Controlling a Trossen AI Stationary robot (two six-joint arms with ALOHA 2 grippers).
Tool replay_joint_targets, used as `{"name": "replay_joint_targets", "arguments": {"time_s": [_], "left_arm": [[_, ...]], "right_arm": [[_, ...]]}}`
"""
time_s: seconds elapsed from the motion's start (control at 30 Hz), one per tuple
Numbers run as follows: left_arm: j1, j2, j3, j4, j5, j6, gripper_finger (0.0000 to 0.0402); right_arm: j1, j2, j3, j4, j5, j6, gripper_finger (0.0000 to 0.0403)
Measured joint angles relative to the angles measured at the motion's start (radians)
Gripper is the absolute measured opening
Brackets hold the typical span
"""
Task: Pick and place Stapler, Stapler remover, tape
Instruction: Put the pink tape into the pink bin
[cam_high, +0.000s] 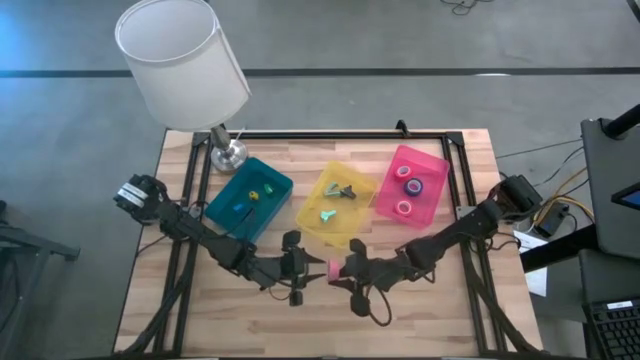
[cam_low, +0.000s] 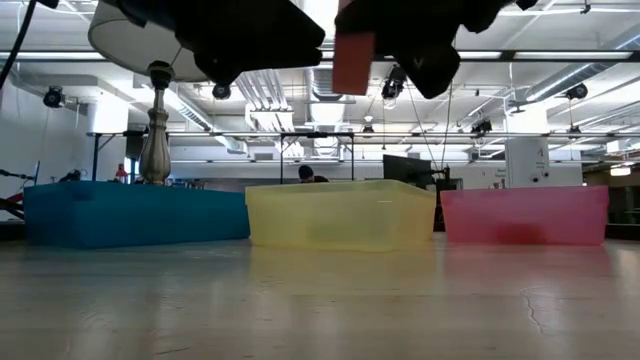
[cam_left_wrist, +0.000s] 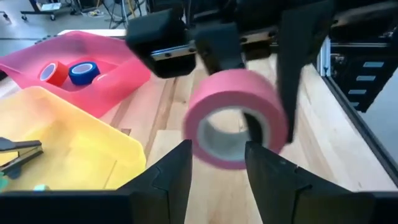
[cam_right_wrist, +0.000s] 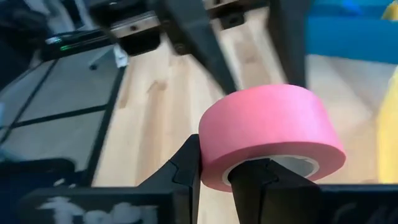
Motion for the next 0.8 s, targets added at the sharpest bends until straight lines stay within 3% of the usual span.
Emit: {"name": "replay_joint_targets", "arguments": {"time_s": [0.1, 0.63, 0.8], "left_arm": [[0.0, 0.0, 0.0, -0.015, 0.0, -0.003, 0.0154], [0.0, 0.0, 0.0, -0.026, -0.002, -0.048, 0.0154], [0.0, 0.0, 0.0, -0.027, -0.003, -0.048, 0.0153]], "right_arm": [[0.003, -0.025, 0.0, -0.039, -0.054, 0.019, 0.0059], [0.06, -0.078, 0.0, -0.119, -0.1, -0.033, 0.0084], [0.06, -0.137, 0.0, -0.265, -0.093, -0.008, 0.0071]]}}
